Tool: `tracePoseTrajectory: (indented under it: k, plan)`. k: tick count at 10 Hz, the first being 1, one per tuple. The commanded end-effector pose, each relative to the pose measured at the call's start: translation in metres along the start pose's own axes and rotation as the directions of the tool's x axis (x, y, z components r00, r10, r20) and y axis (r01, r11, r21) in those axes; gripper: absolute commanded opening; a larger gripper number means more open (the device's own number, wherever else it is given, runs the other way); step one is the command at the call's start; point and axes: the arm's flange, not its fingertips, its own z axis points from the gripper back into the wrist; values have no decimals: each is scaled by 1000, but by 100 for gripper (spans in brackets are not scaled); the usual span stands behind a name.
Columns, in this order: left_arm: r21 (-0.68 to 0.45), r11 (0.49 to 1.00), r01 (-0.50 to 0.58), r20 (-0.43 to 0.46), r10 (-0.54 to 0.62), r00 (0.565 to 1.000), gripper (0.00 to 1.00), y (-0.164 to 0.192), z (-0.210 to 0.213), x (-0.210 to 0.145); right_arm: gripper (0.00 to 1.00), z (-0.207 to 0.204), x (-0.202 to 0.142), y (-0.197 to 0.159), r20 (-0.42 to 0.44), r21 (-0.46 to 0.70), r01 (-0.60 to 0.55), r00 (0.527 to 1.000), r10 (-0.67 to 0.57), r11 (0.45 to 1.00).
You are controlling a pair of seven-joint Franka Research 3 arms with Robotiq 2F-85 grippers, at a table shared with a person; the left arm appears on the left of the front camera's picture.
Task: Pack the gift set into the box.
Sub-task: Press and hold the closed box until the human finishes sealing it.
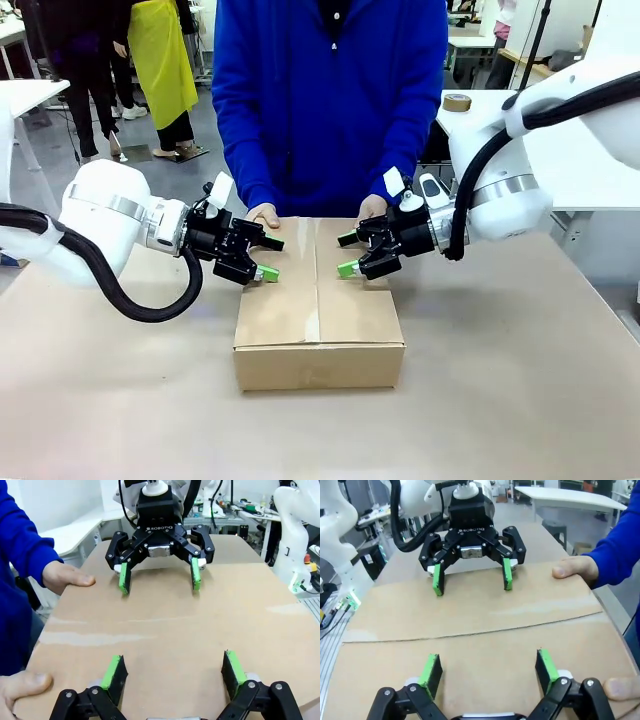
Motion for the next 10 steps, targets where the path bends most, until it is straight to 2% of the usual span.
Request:
tracePoseTrajectory:
  k: [1, 2, 3, 4, 10]
  plan:
    - [33, 999, -29, -52, 31, 998, 100, 2, -4, -8, 100, -1, -14, 1, 47, 14, 6, 999, -7, 1000]
    - [71, 995, -67, -80, 73, 994, 100, 4, -4, -11, 100, -1, -17, 1, 33, 32, 27, 999, -28, 999]
    - [98, 992, -78, -116, 89, 989, 100, 6, -3, -16, 100, 0, -5, 0, 12, 13, 12, 1000, -12, 1000]
    - [22, 1000, -14, -21, 14, 1000, 100, 3, 1, -1, 100, 0, -5, 0, 12, 13, 12, 1000, -12, 1000]
    - [22, 1000, -14, -21, 14, 1000, 100, 3, 1, -1, 100, 0, -5, 0, 12, 13, 12, 1000, -12, 1000]
